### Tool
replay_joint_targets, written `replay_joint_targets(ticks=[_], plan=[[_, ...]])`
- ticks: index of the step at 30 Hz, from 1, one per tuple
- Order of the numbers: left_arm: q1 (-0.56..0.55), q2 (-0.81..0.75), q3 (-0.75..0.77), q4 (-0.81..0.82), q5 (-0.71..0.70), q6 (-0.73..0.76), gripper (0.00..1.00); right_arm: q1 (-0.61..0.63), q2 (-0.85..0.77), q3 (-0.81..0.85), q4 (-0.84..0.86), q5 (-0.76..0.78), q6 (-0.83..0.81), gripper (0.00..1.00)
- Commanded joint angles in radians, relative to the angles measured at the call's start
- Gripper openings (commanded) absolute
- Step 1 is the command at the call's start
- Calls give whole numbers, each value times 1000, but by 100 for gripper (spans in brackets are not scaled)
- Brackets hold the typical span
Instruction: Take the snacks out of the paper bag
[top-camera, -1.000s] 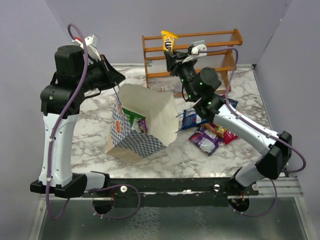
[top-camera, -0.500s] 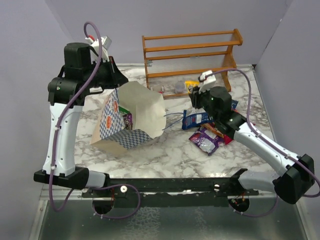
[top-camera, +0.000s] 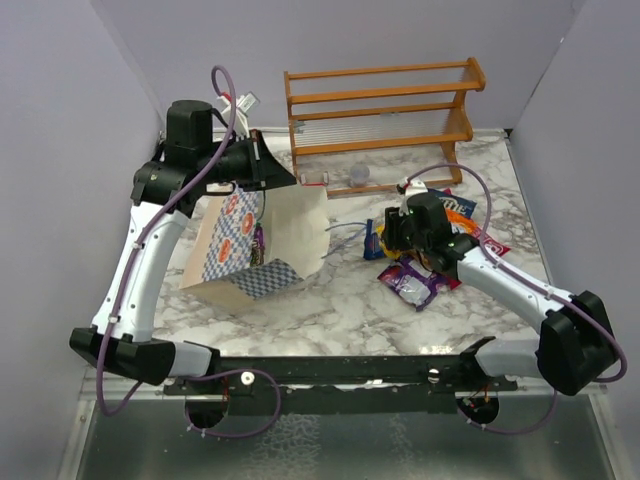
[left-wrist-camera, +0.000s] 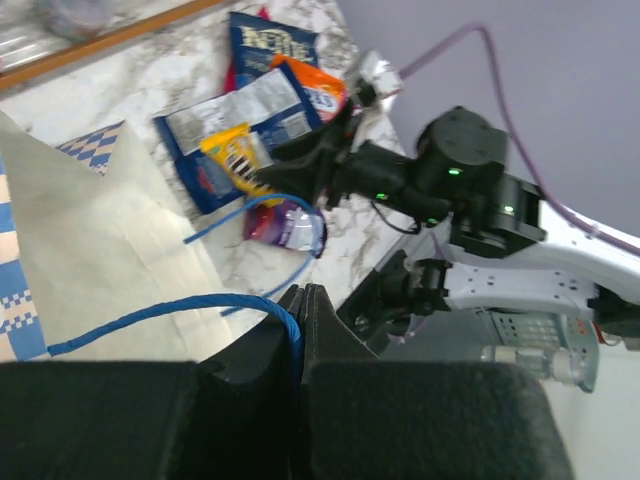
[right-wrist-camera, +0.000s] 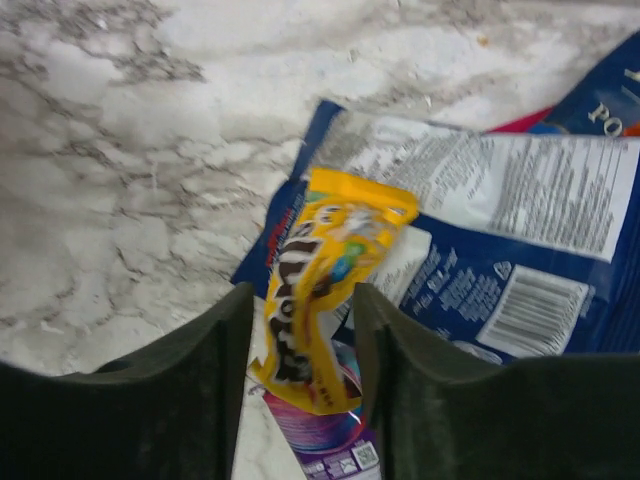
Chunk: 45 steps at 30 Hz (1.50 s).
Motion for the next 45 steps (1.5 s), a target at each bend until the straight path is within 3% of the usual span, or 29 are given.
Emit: replay_joint_targets(ticks=[1, 4, 7, 13, 17, 21, 24, 27, 33, 38, 45], plan=[[-62, -57, -12, 152, 74, -101, 0, -13, -35, -24, -84, 6, -26, 51], [-88, -53, -8, 154, 72, -107, 0, -13, -63, 6, -127, 9, -88, 69], [-95, -62, -19, 141, 89, -103, 0, -13, -94, 83, -167, -37, -160, 74], [-97, -108, -74, 64, 95, -66, 0, -4, -154, 187, -129, -562, -344, 73], [-98, -104, -83, 49, 87, -65, 0, 11, -202, 168, -47, -722, -374, 72], [-101, -94, -80, 93, 89, -97, 0, 101, -181, 151, -38, -849, -454, 70], [-102, -79, -55, 92, 82, -98, 0, 200, -123, 181, -19, -821, -443, 60], [-102, -75, -46, 88, 66, -99, 0, 275, -33, 234, 36, -732, -323, 48], [-102, -78, -25, 116, 51, -131, 0, 422, 126, 263, 134, -488, -113, 51], [-102, -79, -22, 125, 24, -151, 0, 444, 236, 249, 198, -270, 54, 45], [-103, -99, -38, 134, 27, -156, 0, 456, 379, 263, 280, -61, 148, 50]])
